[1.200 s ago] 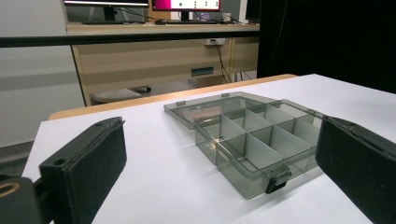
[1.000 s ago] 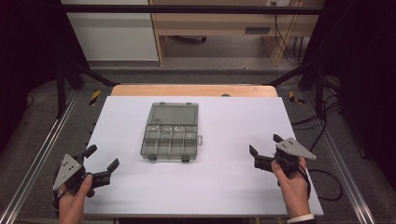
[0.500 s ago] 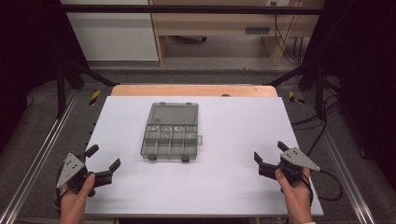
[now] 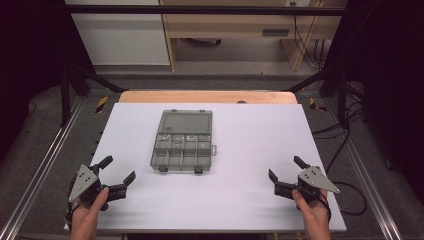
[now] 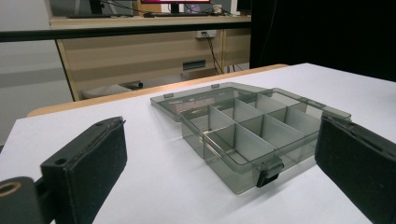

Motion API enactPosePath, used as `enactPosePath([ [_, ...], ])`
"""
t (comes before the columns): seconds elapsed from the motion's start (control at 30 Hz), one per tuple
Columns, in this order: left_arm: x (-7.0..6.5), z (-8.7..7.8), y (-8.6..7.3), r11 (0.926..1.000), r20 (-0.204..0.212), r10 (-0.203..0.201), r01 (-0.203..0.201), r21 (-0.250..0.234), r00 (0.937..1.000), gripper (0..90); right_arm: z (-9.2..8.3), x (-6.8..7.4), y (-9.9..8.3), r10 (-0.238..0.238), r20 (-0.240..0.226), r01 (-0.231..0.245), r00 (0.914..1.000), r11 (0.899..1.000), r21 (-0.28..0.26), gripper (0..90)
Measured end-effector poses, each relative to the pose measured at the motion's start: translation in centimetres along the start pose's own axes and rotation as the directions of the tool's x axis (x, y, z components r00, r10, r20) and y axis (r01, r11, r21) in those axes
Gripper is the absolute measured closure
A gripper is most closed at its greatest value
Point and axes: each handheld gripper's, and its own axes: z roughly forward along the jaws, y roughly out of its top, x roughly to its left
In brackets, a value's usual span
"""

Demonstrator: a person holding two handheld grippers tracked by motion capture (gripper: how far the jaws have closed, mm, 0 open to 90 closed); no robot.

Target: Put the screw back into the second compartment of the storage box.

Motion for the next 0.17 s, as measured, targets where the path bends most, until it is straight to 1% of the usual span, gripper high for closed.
enactPosePath([
  [0.07, -0.12, 0.09, -0.04, 0.9999, 0.010, -0.016, 0.016, -0.004, 0.9998, 2.1, 0.10, 0.16, -0.12, -0.009, -0.010, 0.009, 0.9999, 1.000, 0.003, 3.0],
  [0.17, -0.24, 0.25, -0.24, 0.9999, 0.006, -0.008, 0.008, 0.007, 0.9999, 2.0, 0.45, 0.33, -0.35, -0.008, -0.019, 0.009, 0.9998, 1.000, 0.014, 3.1],
])
